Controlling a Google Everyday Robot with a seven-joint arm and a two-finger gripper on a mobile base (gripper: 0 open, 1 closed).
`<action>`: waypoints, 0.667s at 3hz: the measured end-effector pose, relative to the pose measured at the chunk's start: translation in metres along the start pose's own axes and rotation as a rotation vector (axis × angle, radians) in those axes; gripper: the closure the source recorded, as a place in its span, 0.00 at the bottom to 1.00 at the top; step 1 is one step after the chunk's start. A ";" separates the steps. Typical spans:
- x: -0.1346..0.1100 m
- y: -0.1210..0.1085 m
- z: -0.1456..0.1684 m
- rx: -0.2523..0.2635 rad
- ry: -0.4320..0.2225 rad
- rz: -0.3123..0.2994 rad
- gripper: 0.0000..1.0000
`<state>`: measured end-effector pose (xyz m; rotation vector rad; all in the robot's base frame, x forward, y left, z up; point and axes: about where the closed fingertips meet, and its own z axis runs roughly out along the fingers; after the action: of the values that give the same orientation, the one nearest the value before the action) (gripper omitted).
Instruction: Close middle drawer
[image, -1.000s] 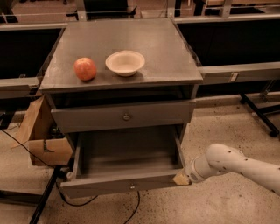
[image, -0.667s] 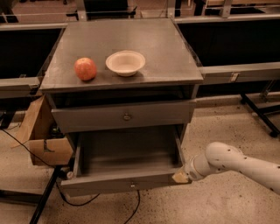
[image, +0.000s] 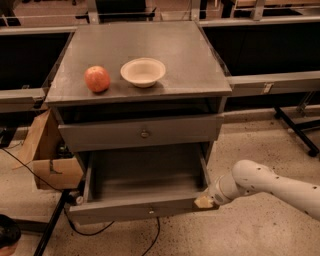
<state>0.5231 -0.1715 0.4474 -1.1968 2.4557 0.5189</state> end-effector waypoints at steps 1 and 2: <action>0.002 0.002 0.003 -0.018 0.008 0.000 1.00; 0.000 -0.001 0.005 -0.022 0.010 -0.001 1.00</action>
Offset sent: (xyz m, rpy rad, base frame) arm 0.3006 0.0364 -0.0760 0.0478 0.1693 0.1425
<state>0.5247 -0.1696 0.4431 -1.2115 2.4636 0.5422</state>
